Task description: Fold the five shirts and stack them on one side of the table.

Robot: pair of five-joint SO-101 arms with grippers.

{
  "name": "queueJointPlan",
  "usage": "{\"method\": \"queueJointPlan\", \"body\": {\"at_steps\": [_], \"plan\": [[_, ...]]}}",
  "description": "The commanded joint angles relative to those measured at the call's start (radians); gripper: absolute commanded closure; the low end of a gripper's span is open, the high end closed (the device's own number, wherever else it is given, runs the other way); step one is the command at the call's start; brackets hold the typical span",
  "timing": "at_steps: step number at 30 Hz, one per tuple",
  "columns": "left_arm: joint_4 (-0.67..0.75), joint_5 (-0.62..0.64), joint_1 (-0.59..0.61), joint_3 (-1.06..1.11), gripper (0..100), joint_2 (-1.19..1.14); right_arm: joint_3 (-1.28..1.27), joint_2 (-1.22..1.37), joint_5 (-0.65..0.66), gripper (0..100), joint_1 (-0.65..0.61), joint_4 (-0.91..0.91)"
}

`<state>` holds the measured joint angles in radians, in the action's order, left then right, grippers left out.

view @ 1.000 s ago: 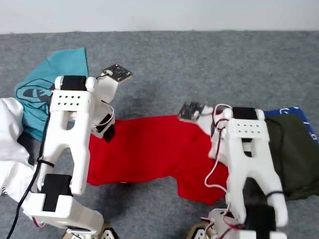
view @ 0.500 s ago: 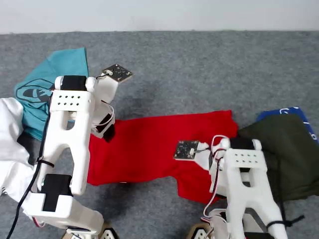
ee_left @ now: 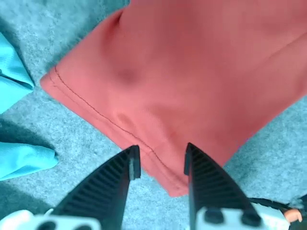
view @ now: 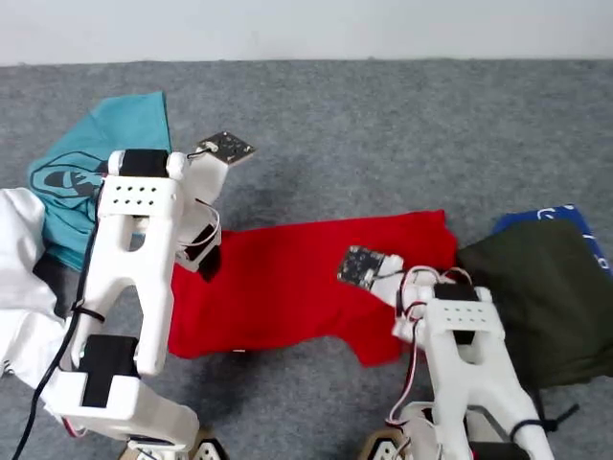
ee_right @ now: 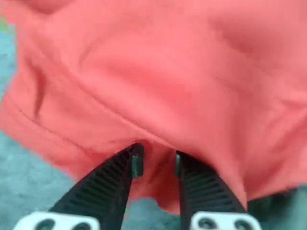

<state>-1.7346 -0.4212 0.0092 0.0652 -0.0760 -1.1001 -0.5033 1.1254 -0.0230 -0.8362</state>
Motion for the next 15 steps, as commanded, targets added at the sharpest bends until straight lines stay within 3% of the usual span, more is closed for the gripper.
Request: {"method": "queueJointPlan", "body": {"at_steps": [1, 10, 15], "plan": [[-0.018, -0.003, -0.006, -0.002, 84, 0.038, 0.114, 0.001, -0.037, 86.9, -0.001, -0.051], [-0.018, -0.003, -0.006, -0.002, 84, 0.038, 0.207, 0.001, -0.046, 87.0, -0.024, -0.372], [-0.018, -0.003, -0.006, -0.002, 84, 0.038, 0.219, -0.001, 0.017, 87.2, -0.027, -0.575]]}}
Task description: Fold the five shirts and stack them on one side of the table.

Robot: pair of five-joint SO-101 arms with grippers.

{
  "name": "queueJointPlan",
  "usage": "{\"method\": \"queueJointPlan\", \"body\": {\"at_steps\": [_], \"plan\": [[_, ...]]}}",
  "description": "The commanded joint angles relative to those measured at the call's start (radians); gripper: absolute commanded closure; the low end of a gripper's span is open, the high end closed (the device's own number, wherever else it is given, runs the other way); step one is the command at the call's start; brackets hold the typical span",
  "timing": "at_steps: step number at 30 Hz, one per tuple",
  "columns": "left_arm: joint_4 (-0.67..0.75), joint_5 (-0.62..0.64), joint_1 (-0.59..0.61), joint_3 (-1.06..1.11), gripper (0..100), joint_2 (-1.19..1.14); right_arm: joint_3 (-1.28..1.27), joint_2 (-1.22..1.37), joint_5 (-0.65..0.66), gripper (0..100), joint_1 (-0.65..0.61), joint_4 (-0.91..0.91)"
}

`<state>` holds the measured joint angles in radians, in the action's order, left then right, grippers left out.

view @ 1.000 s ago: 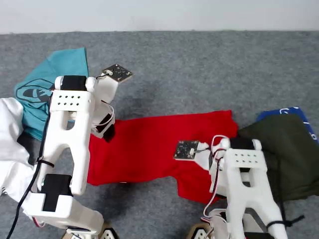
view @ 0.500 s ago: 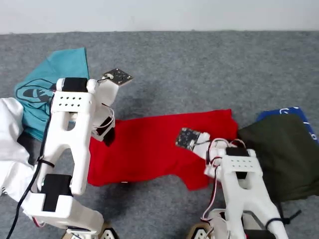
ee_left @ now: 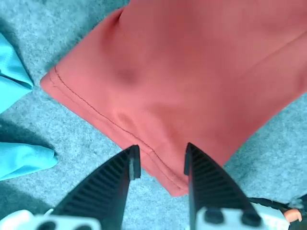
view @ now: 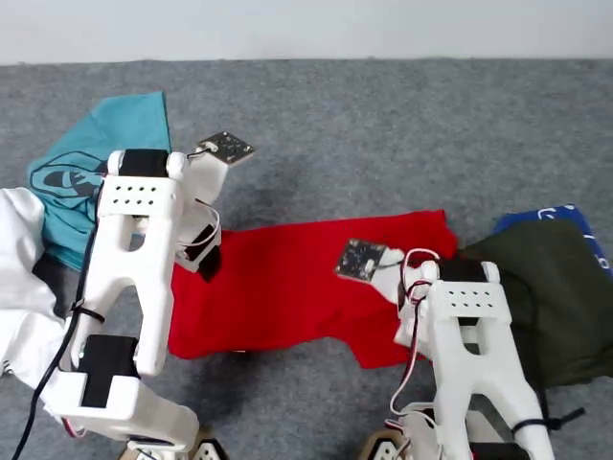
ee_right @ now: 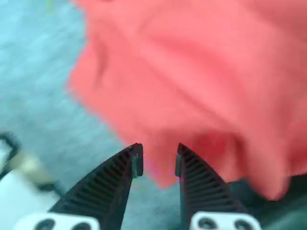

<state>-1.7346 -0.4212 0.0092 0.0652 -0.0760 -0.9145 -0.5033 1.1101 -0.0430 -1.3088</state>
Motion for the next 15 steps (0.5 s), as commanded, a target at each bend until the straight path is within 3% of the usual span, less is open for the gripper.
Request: {"method": "queueJointPlan", "body": {"at_steps": [1, 10, 15], "plan": [[-0.018, -0.003, -0.006, -0.002, 84, 0.038, 0.034, -0.002, 0.040, 88.2, -0.005, -0.116], [-0.018, -0.003, -0.006, -0.002, 84, 0.038, -0.046, -0.019, 0.164, 93.5, 0.044, 0.004], [-0.018, -0.003, -0.006, -0.002, 84, 0.038, -0.091, -0.021, 0.167, 79.9, 0.068, 0.102]]}}
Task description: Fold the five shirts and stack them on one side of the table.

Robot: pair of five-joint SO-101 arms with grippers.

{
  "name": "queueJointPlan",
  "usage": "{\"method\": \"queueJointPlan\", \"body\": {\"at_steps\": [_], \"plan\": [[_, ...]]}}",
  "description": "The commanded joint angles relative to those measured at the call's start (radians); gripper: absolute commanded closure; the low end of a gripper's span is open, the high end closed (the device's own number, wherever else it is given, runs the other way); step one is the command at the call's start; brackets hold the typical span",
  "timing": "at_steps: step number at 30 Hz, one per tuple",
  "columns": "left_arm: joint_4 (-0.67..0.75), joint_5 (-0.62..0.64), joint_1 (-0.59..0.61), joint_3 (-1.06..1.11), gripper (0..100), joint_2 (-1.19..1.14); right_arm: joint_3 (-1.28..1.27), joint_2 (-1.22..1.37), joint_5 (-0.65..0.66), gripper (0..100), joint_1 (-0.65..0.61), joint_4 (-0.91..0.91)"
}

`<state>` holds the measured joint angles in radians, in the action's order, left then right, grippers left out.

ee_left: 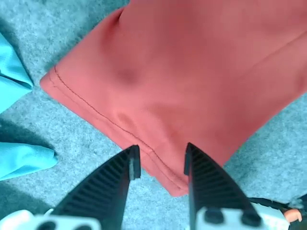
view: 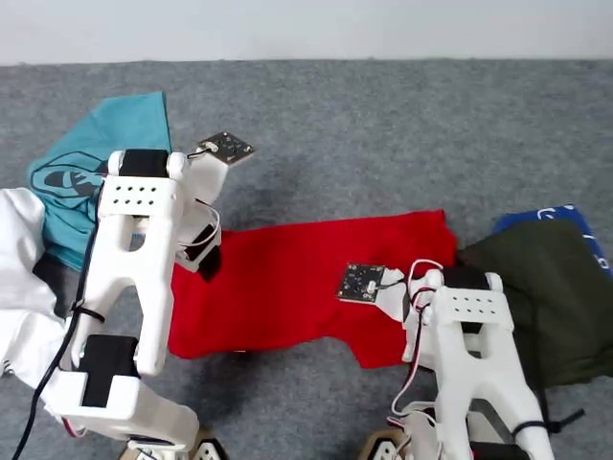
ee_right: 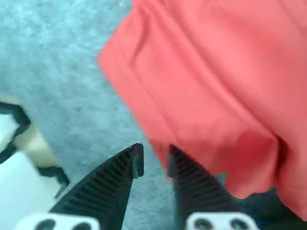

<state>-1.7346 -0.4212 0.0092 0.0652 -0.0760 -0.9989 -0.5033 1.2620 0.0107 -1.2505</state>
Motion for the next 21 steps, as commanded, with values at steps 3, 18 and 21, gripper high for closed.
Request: {"method": "queueJointPlan", "body": {"at_steps": [3, 18, 21], "plan": [[-0.018, -0.003, -0.006, -0.001, 84, 0.038, -0.008, -0.021, 0.057, 80.7, 0.013, 0.054], [-0.018, -0.003, -0.006, -0.001, 84, 0.038, -0.247, -0.025, 0.146, 90.1, 0.019, 0.282], [-0.018, -0.003, -0.006, -0.001, 84, 0.038, -0.267, -0.027, 0.144, 90.3, 0.019, 0.320]]}}
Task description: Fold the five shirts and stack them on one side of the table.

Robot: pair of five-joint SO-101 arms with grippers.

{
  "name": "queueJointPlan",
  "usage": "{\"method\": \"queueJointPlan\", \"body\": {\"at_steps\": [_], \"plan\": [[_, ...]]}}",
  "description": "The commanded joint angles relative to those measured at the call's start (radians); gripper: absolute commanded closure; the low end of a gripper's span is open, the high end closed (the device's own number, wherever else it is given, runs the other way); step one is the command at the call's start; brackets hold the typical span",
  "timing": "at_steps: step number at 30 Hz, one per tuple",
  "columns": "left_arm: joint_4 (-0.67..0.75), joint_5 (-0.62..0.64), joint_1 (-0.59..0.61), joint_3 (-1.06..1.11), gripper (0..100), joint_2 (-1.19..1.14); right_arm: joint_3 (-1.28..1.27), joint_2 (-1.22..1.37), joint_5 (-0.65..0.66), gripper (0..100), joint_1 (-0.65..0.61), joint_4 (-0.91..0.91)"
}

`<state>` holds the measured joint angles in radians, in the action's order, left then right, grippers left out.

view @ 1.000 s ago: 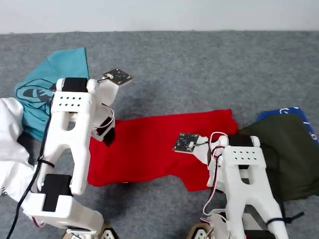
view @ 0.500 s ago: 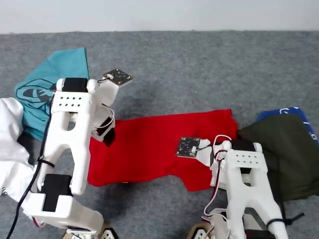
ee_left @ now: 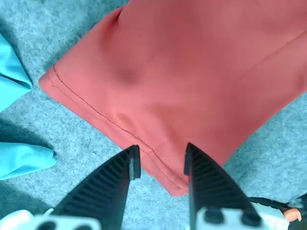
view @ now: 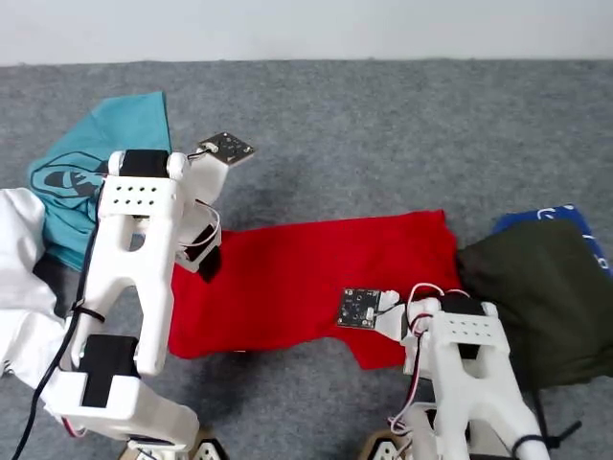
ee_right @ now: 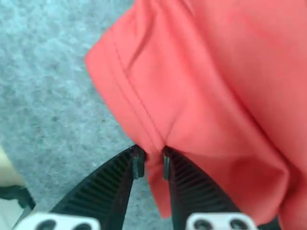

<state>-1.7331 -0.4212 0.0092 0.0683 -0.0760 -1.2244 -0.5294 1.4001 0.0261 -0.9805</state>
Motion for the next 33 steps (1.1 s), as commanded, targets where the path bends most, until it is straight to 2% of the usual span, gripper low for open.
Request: {"method": "queueJointPlan", "body": {"at_steps": [1, 4, 10, 18, 23, 33], "plan": [[-0.020, -0.003, -0.006, -0.004, 84, 0.038, -0.046, -0.001, 0.006, 90.9, 0.004, 0.064], [-0.020, -0.003, -0.006, -0.004, 84, 0.038, -0.048, -0.002, 0.005, 99.7, 0.004, 0.116], [-0.020, -0.003, -0.006, -0.004, 84, 0.038, -0.020, -0.004, 0.005, 98.8, 0.005, 0.110], [-0.020, -0.003, -0.006, -0.004, 84, 0.038, 0.292, -0.004, -0.058, 98.8, -0.005, -0.421], [-0.020, -0.003, -0.006, -0.004, 84, 0.038, 0.407, -0.004, -0.060, 98.8, -0.005, -0.573], [-0.020, -0.003, -0.006, -0.004, 84, 0.038, 0.509, -0.004, -0.060, 98.8, -0.007, -0.513]]}}
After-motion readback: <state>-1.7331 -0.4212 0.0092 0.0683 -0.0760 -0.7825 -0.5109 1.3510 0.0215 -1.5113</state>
